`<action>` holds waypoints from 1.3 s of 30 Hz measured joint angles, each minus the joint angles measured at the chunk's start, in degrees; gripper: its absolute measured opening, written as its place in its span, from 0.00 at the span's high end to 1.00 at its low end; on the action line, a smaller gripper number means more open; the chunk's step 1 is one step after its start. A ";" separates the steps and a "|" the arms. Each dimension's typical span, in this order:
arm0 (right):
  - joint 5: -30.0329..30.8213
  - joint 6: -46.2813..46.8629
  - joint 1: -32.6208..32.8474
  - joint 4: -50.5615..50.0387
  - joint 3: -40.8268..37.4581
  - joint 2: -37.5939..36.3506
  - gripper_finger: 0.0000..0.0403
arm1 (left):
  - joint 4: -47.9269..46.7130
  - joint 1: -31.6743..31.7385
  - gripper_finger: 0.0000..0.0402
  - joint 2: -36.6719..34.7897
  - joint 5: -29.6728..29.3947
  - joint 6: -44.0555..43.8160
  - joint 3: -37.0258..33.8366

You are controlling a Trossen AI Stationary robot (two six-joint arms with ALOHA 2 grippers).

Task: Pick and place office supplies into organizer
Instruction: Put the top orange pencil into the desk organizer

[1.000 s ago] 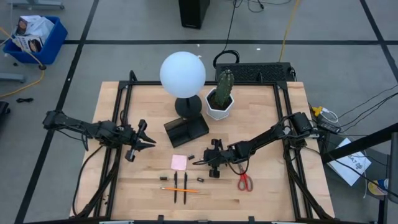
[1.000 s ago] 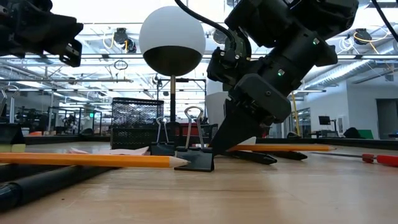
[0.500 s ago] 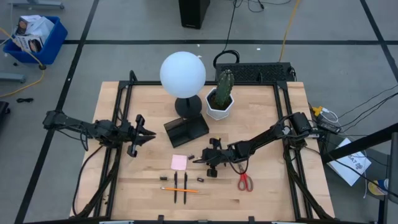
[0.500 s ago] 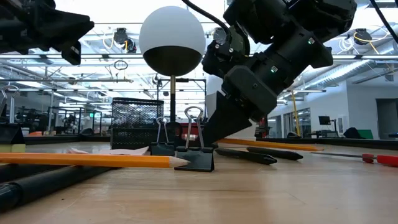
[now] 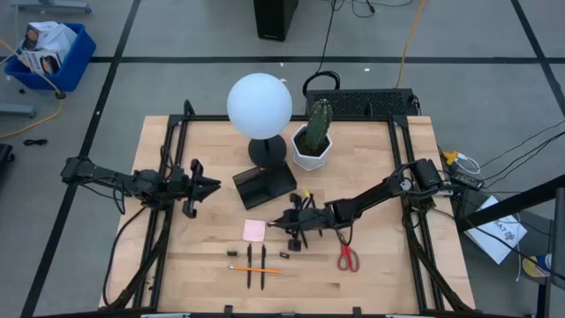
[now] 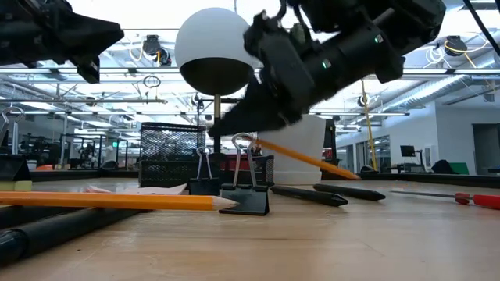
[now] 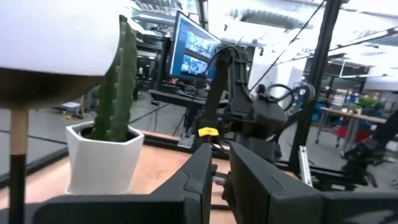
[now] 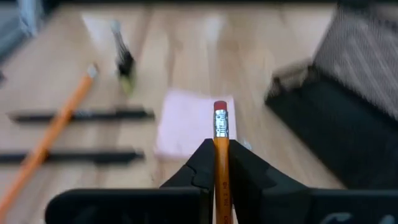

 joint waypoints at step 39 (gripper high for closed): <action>-6.27 -6.18 -6.17 23.90 2.05 -0.11 0.95 | 28.07 -0.87 0.51 46.39 8.35 3.66 11.14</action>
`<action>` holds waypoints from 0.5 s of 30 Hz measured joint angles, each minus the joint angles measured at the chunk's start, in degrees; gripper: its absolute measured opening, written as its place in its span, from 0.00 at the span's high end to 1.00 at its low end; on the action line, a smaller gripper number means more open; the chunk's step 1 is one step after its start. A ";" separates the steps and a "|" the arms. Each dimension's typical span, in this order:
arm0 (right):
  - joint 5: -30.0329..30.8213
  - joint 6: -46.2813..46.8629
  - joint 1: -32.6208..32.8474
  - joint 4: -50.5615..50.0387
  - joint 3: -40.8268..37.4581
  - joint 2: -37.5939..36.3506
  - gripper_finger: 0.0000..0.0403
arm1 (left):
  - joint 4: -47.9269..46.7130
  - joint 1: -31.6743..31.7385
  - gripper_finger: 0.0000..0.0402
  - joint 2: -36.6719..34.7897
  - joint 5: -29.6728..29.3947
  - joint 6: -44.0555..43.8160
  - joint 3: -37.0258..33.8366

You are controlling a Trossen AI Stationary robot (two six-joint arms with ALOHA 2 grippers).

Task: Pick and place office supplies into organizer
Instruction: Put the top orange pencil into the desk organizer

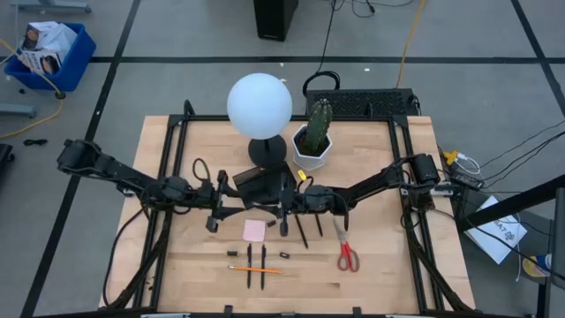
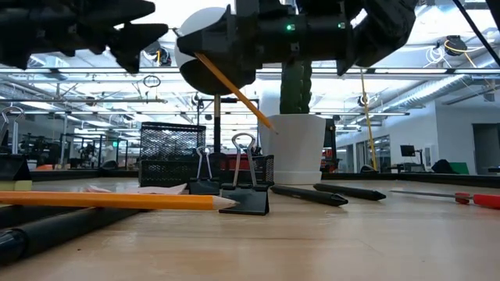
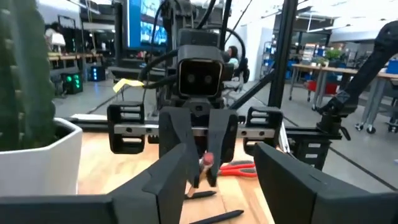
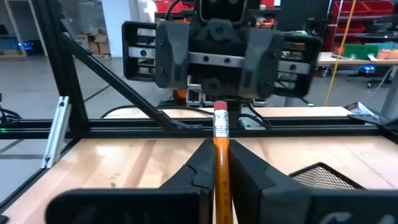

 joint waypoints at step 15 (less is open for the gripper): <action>0.17 -1.02 1.00 0.61 0.00 0.00 0.95 | -0.23 0.02 0.50 9.42 0.79 -3.50 5.27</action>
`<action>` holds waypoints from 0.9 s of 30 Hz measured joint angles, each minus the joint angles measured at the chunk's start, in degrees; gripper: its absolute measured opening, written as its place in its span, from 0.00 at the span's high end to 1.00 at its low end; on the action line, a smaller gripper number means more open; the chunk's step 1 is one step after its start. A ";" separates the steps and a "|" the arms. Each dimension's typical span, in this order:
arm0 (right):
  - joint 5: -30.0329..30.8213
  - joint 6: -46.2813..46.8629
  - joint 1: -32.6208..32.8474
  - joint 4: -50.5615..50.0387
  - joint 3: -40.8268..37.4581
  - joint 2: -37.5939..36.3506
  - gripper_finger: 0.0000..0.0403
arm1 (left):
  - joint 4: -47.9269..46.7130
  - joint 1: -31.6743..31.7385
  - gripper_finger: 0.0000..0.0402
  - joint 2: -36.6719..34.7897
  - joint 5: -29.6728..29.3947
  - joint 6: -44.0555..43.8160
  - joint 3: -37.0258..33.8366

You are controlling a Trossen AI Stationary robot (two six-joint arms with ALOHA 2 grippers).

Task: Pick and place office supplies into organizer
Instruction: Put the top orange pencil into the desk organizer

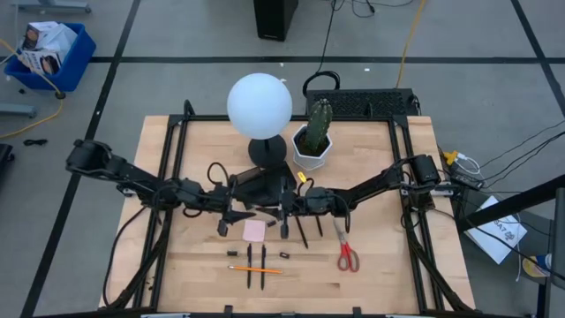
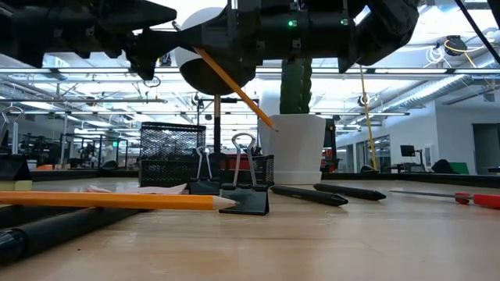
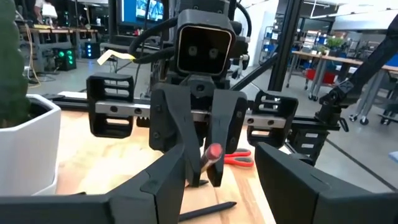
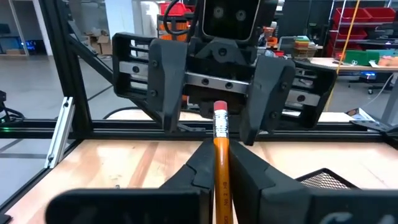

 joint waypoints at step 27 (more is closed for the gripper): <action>0.18 -1.22 0.00 -0.24 0.00 -0.04 0.95 | 0.11 0.00 0.85 2.26 -0.38 0.79 1.93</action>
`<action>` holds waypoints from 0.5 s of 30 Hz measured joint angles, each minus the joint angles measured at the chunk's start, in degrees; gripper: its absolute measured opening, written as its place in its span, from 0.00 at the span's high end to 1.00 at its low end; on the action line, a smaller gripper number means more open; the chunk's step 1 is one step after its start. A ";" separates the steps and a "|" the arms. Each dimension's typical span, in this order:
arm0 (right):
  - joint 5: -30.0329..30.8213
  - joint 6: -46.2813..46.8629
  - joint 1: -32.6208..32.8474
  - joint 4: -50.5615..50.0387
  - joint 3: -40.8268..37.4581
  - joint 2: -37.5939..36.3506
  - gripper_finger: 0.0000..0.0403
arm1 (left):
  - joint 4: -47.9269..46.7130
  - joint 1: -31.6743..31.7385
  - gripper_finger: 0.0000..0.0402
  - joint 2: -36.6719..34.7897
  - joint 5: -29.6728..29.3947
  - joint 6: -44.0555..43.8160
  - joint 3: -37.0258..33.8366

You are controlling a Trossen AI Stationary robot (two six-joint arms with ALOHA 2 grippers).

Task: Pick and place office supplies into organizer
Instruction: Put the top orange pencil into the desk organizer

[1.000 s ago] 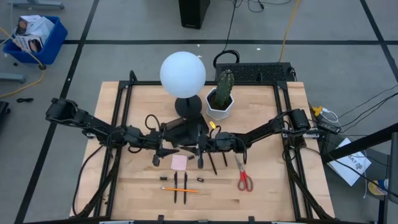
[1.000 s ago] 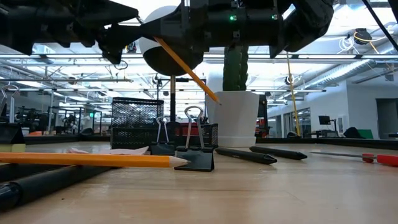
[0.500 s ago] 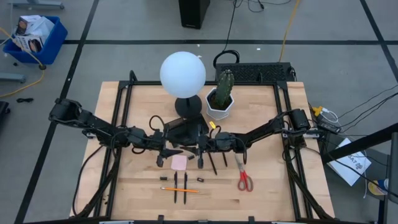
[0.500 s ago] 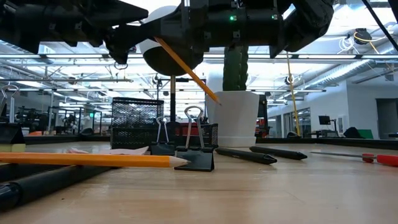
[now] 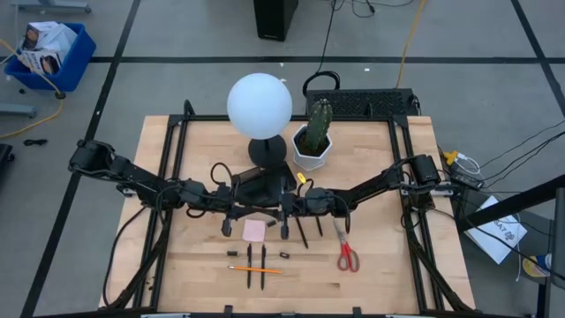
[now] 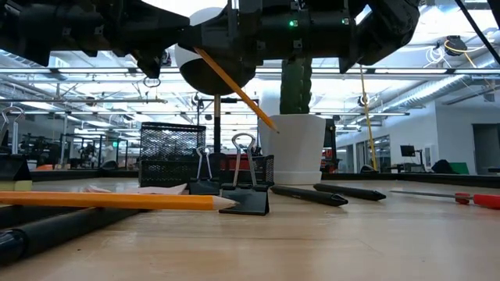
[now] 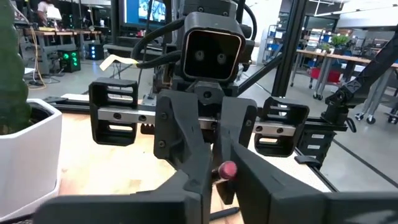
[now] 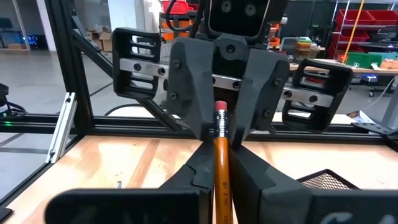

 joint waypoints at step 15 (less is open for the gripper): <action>0.06 -0.46 0.02 1.08 -0.02 0.00 0.91 | 0.58 0.00 0.92 -0.02 0.18 -1.40 0.00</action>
